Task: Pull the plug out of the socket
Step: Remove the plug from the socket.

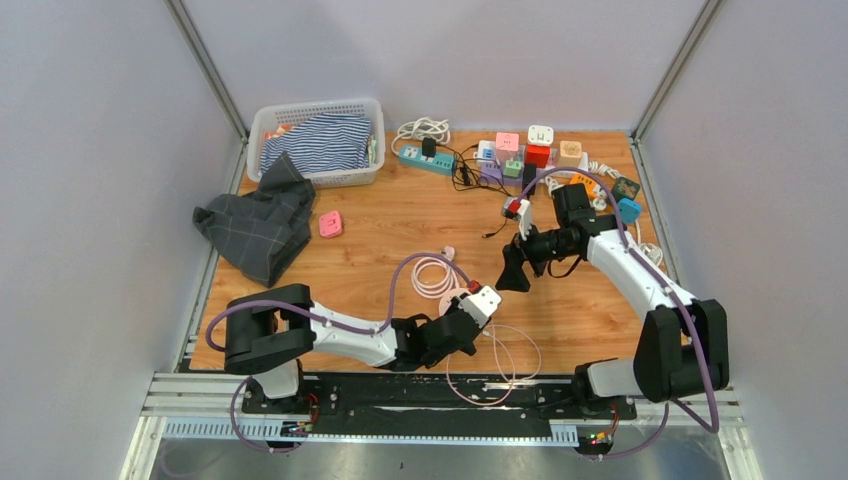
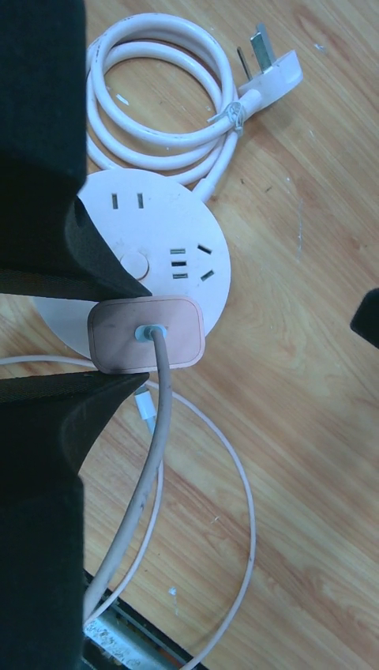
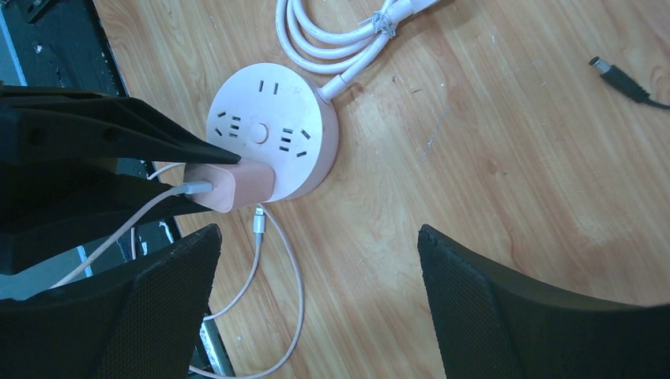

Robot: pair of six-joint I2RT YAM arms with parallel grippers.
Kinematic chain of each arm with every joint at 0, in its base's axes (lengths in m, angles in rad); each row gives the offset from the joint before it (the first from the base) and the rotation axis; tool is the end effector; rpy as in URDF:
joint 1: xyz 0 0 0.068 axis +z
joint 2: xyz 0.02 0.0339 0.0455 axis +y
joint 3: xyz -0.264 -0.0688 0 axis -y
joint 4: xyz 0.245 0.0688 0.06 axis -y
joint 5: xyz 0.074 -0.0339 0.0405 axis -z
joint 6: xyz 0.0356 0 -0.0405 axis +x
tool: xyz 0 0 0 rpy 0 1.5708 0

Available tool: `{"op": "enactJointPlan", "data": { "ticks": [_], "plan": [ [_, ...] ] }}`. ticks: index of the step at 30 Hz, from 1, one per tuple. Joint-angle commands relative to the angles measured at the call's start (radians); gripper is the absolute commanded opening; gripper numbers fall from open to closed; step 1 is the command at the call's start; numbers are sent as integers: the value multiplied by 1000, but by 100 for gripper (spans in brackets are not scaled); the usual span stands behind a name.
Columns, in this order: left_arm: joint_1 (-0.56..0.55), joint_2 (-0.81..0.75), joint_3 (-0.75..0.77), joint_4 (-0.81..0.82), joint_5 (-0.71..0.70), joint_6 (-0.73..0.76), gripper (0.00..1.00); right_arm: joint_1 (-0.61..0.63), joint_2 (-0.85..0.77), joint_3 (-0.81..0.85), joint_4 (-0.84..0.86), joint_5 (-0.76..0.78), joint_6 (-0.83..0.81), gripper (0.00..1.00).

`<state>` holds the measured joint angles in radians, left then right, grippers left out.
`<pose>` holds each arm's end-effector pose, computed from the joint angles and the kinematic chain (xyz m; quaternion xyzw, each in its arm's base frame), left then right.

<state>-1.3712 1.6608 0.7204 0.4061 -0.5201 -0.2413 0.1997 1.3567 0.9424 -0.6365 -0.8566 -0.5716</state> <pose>0.0822 -0.3169 0.1605 0.3419 0.7772 -0.1909 0.4926 0.2502 0.0781 0.2433 -0.4296 0.7744 0.3512 0.3040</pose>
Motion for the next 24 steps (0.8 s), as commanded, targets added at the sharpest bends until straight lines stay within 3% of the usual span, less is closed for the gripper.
{"op": "enactJointPlan", "data": {
  "ticks": [1, 6, 10, 12, 18, 24],
  "plan": [
    [-11, 4, -76, 69, 120, 62, 0, -13, 48, -5, -4, -49, 29, 91],
    [-11, 28, -118, 198, 194, 144, 0, -8, 104, 6, -27, -75, 31, 75],
    [-8, 54, -133, 279, 252, 230, 0, 7, 142, 29, -73, -95, 0, 44],
    [0, 67, -130, 291, 299, 279, 0, 20, 154, 38, -94, -97, -21, 34],
    [37, 100, -131, 335, 417, 323, 0, 78, 182, 53, -117, -70, -55, 21],
    [41, 110, -197, 471, 433, 357, 0, 116, 205, 61, -124, -55, -62, 6]
  ]
}}
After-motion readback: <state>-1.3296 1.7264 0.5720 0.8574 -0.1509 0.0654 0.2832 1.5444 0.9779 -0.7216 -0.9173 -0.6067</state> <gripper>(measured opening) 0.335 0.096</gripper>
